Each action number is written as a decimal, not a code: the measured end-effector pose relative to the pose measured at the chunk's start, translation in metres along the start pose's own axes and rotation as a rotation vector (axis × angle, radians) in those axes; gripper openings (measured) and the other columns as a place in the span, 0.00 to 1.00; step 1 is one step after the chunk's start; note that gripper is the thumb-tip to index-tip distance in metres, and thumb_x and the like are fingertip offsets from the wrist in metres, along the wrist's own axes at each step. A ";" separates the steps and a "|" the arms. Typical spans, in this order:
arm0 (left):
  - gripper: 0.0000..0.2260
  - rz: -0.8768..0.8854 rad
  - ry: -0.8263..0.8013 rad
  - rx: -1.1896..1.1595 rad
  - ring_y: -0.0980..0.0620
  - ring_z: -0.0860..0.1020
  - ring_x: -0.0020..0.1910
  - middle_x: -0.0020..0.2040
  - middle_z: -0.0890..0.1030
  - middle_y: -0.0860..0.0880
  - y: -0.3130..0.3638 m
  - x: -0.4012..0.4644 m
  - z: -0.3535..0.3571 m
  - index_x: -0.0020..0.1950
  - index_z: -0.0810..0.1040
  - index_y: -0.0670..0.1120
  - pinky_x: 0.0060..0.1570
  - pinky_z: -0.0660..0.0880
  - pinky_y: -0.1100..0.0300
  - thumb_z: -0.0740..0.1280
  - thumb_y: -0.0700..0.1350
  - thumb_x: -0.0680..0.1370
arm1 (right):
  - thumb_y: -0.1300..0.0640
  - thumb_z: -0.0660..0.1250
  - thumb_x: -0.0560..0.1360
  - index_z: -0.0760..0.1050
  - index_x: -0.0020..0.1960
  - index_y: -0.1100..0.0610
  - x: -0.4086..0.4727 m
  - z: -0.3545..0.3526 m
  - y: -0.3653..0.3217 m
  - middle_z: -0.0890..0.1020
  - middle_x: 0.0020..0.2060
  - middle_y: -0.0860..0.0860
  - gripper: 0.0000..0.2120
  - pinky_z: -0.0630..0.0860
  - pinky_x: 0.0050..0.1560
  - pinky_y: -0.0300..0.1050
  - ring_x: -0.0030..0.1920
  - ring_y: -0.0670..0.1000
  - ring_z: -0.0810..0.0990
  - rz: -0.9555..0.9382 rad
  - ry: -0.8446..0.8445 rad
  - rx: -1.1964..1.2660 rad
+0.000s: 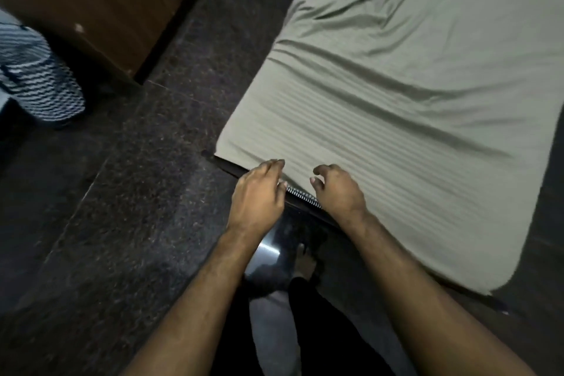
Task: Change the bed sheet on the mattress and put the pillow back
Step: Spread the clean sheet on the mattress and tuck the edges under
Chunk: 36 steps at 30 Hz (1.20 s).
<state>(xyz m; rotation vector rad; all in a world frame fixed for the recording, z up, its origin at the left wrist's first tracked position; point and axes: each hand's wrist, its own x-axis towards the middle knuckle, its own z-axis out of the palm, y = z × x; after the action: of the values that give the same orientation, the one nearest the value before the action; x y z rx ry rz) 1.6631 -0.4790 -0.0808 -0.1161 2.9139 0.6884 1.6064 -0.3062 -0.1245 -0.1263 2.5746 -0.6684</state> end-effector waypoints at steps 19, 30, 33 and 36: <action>0.04 0.453 -0.256 0.168 0.41 0.78 0.40 0.38 0.80 0.45 -0.149 0.108 0.166 0.46 0.74 0.48 0.43 0.68 0.51 0.64 0.39 0.74 | 0.62 0.63 0.80 0.74 0.46 0.55 0.024 0.204 0.102 0.81 0.41 0.55 0.05 0.71 0.42 0.51 0.44 0.59 0.79 0.145 0.287 0.198; 0.16 0.439 -0.385 0.188 0.38 0.79 0.45 0.48 0.78 0.43 -0.176 0.087 0.171 0.54 0.77 0.46 0.43 0.75 0.47 0.55 0.55 0.82 | 0.58 0.68 0.78 0.77 0.48 0.53 -0.004 0.219 0.086 0.75 0.43 0.53 0.01 0.71 0.41 0.53 0.45 0.58 0.74 0.101 0.362 -0.019; 0.16 0.523 -0.291 0.223 0.40 0.78 0.47 0.48 0.77 0.45 -0.178 0.094 0.166 0.52 0.79 0.47 0.45 0.75 0.48 0.55 0.55 0.81 | 0.55 0.63 0.81 0.79 0.59 0.54 0.000 0.219 0.084 0.78 0.49 0.53 0.10 0.73 0.46 0.52 0.50 0.55 0.75 0.081 0.427 -0.020; 0.16 0.561 -0.256 0.232 0.42 0.79 0.47 0.46 0.80 0.46 -0.181 0.094 0.166 0.49 0.81 0.47 0.47 0.75 0.49 0.57 0.53 0.81 | 0.54 0.62 0.81 0.77 0.67 0.56 0.007 0.225 0.079 0.80 0.58 0.53 0.17 0.77 0.56 0.52 0.58 0.56 0.78 0.008 0.350 -0.037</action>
<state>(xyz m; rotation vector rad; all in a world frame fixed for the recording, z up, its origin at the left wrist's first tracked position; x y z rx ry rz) 1.6102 -0.5700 -0.3223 0.7770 2.7441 0.3801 1.7083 -0.3363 -0.3387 -0.0108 2.9209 -0.6919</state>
